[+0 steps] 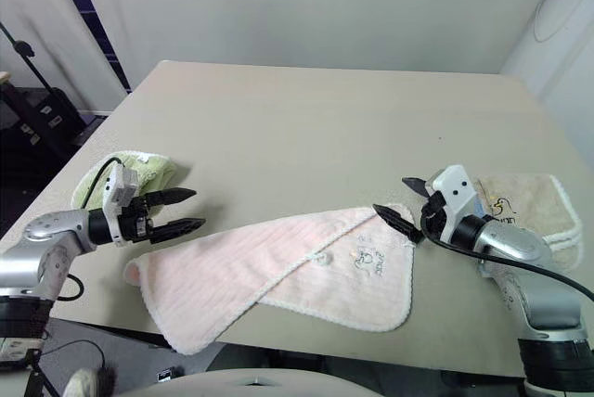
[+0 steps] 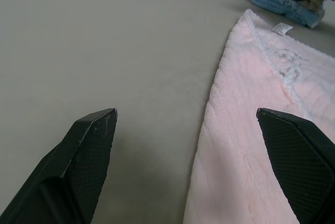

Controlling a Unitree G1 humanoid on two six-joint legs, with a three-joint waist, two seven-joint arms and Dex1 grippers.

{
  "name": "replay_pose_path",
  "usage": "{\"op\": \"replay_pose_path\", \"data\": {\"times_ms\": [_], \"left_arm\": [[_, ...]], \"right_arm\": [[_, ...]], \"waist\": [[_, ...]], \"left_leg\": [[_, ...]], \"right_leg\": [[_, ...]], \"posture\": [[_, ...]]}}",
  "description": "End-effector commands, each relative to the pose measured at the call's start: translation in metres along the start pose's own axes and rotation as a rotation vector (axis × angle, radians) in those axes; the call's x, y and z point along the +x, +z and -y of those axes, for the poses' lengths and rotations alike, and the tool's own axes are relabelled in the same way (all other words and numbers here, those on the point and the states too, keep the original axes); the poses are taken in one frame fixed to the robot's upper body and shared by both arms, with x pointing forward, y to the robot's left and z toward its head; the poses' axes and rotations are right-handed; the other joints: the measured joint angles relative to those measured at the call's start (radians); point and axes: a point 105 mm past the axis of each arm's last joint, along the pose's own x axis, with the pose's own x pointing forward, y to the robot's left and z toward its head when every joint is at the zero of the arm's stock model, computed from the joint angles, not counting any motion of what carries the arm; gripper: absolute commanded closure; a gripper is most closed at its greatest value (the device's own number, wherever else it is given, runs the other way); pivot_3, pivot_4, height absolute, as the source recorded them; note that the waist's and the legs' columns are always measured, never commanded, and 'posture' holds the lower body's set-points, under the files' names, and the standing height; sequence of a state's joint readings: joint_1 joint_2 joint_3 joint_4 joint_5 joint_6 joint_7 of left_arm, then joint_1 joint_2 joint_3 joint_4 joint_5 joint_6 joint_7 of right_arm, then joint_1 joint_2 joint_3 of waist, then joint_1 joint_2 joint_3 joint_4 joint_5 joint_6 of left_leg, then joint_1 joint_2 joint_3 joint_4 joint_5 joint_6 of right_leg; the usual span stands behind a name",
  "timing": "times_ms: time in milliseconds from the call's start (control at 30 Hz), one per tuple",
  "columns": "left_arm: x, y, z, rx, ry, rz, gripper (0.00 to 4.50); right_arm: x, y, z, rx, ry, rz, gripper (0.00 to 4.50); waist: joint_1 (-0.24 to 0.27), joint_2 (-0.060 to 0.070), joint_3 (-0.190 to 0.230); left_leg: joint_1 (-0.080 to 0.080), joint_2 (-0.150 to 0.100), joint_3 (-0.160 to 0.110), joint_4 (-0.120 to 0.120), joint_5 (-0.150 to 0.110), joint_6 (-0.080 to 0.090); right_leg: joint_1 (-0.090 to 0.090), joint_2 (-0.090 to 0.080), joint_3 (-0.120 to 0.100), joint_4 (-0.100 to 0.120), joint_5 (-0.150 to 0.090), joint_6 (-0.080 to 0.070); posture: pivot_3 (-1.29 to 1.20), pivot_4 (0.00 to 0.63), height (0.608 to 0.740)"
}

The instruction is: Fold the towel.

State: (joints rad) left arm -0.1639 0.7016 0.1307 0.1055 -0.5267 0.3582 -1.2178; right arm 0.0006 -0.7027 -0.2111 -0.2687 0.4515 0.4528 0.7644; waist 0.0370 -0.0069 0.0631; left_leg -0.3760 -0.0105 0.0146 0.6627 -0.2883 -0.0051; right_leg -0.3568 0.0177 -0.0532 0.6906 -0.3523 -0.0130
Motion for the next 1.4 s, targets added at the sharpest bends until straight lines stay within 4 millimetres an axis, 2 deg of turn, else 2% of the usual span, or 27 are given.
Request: {"op": "replay_pose_path", "data": {"times_ms": [33,200,267,333,533,667,833,1000,1133,1267,1400], "left_arm": [[0.006,0.009,0.001,0.027,-0.026,0.026,0.00],[0.010,0.000,0.002,-0.007,-0.050,0.004,0.00],[0.014,0.000,0.005,-0.009,-0.061,-0.005,0.00],[0.020,0.005,0.008,0.007,-0.066,-0.004,0.00],[0.046,0.024,0.018,0.044,-0.111,0.014,0.00],[0.056,0.039,0.022,0.068,-0.121,0.043,0.00],[0.052,0.044,0.027,0.078,-0.114,0.061,0.00],[0.038,0.031,0.027,0.067,-0.086,0.042,0.00],[0.033,0.025,0.022,0.067,-0.065,0.041,0.00],[0.032,0.019,0.022,0.071,-0.061,0.031,0.00],[0.032,0.015,0.024,0.078,-0.067,0.023,0.00]], "right_arm": [[0.001,0.011,0.003,-0.061,-0.014,0.020,0.07],[0.002,0.000,0.009,0.023,-0.079,-0.037,0.07],[0.001,-0.012,0.012,0.056,-0.112,-0.117,0.07],[-0.002,-0.023,0.016,0.065,-0.139,-0.177,0.07],[-0.005,-0.033,0.036,0.035,-0.186,-0.162,0.07],[0.004,-0.043,0.046,0.027,-0.193,-0.172,0.07],[0.019,-0.048,0.044,0.019,-0.133,-0.169,0.07],[0.037,-0.049,0.038,-0.010,-0.055,-0.181,0.07],[0.045,-0.051,0.041,-0.047,-0.046,-0.189,0.07],[0.051,-0.048,0.047,-0.054,-0.065,-0.198,1.31],[0.050,-0.041,0.053,-0.055,-0.092,-0.190,2.85]], "waist": [[0.000,0.000,0.000],[0.000,0.000,0.000],[0.000,0.000,0.000],[0.000,0.000,0.000],[0.000,-0.001,-0.001],[-0.010,-0.001,-0.001],[-0.031,-0.001,-0.001],[-0.042,0.000,-0.001],[-0.043,-0.001,-0.001],[-0.047,0.000,-0.001],[-0.047,-0.001,-0.001]], "left_leg": [[0.001,0.000,0.001,0.000,0.000,0.000],[0.001,0.000,0.005,0.000,-0.001,0.001],[0.002,0.000,0.007,0.000,-0.001,0.002],[0.001,0.000,0.008,0.000,-0.002,0.003],[0.001,0.000,0.011,0.001,-0.003,0.005],[0.002,0.000,0.014,0.002,-0.003,0.006],[0.002,0.001,0.014,0.001,-0.003,0.006],[0.003,0.001,0.015,0.001,-0.003,0.005],[0.003,0.001,0.015,0.003,-0.003,0.005],[0.004,0.001,0.016,0.004,-0.003,0.005],[0.003,0.001,0.016,0.004,-0.003,0.005]], "right_leg": [[0.000,0.000,0.001,0.000,0.000,0.000],[0.000,0.000,0.004,0.000,0.001,0.001],[-0.001,0.000,0.006,0.000,0.001,0.001],[-0.001,0.000,0.008,0.000,0.001,0.001],[-0.002,0.000,0.011,0.000,0.003,0.004],[-0.002,0.000,0.014,0.000,0.003,0.005],[-0.003,0.001,0.014,0.001,0.003,0.005],[-0.003,0.001,0.015,0.003,0.003,0.005],[-0.003,0.001,0.015,0.006,0.003,0.005],[-0.003,0.001,0.016,0.007,0.003,0.005],[-0.005,0.001,0.017,0.007,0.003,0.005]], "posture": [[0.00,0.000,0.740],[0.00,0.000,0.740],[0.00,0.000,0.740],[0.00,0.000,0.740],[0.00,0.000,0.740],[0.00,0.000,0.740],[0.00,0.000,0.740],[0.00,0.000,0.740],[0.00,0.000,0.740],[0.00,0.000,0.740],[0.00,0.000,0.740]]}}
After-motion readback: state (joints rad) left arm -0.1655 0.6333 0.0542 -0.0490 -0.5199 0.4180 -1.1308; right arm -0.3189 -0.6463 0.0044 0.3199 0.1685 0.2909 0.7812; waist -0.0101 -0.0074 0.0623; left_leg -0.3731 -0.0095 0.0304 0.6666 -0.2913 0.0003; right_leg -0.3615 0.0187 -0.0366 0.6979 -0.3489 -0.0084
